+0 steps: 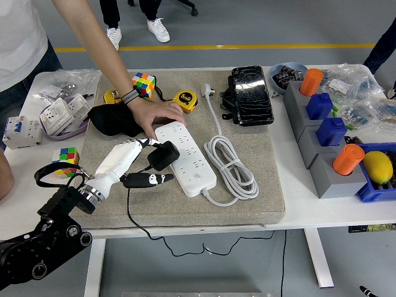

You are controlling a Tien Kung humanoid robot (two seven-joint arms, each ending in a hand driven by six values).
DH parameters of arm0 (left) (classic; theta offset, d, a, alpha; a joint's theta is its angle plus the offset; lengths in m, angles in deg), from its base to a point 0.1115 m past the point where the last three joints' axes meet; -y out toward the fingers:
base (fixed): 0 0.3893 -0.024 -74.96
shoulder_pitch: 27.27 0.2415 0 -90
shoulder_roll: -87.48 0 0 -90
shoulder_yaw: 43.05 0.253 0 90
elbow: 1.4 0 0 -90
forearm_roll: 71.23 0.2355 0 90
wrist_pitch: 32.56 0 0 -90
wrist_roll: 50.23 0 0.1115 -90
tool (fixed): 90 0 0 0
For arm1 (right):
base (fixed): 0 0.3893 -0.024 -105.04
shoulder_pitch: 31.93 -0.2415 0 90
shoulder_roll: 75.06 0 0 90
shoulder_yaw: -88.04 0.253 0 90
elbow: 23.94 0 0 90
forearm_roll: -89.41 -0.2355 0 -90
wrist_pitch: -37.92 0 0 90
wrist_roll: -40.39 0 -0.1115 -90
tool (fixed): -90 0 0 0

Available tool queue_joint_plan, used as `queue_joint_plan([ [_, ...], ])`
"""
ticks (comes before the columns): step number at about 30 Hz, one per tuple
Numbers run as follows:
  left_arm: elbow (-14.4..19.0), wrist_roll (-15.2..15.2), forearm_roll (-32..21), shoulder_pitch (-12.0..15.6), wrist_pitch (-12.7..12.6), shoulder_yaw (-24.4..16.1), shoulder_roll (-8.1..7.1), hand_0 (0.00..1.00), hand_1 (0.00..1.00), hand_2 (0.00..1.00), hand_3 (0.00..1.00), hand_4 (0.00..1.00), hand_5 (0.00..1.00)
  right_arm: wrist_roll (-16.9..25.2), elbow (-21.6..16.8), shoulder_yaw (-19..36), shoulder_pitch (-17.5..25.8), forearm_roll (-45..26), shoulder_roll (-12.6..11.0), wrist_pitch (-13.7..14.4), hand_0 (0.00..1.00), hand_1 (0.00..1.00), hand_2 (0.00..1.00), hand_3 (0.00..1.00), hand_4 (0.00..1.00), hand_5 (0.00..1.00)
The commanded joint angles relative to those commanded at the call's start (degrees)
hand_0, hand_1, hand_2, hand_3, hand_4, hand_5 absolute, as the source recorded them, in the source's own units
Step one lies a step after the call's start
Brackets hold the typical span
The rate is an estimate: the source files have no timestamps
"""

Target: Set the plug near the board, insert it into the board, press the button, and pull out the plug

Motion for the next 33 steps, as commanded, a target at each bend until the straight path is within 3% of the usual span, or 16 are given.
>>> queue_joint_plan([
  [16, 0.16, -0.96, 0.37, -2.52, 0.42, 1.68, 0.60, 0.789, 0.785, 0.752, 0.702, 0.998, 0.586, 0.02, -0.30, 0.62, 0.02, 0.53, -0.01, 0.00, 0.575, 0.639, 0.604, 0.537, 0.922, 0.472],
  [33, 0.50, -0.98, 0.53, -2.71, 0.38, 1.18, 0.68, 0.788, 0.782, 0.749, 0.699, 0.998, 0.591, 0.04, -0.31, 0.77, 0.05, 0.62, 0.03, -0.02, 0.575, 0.639, 0.604, 0.537, 0.922, 0.471],
])
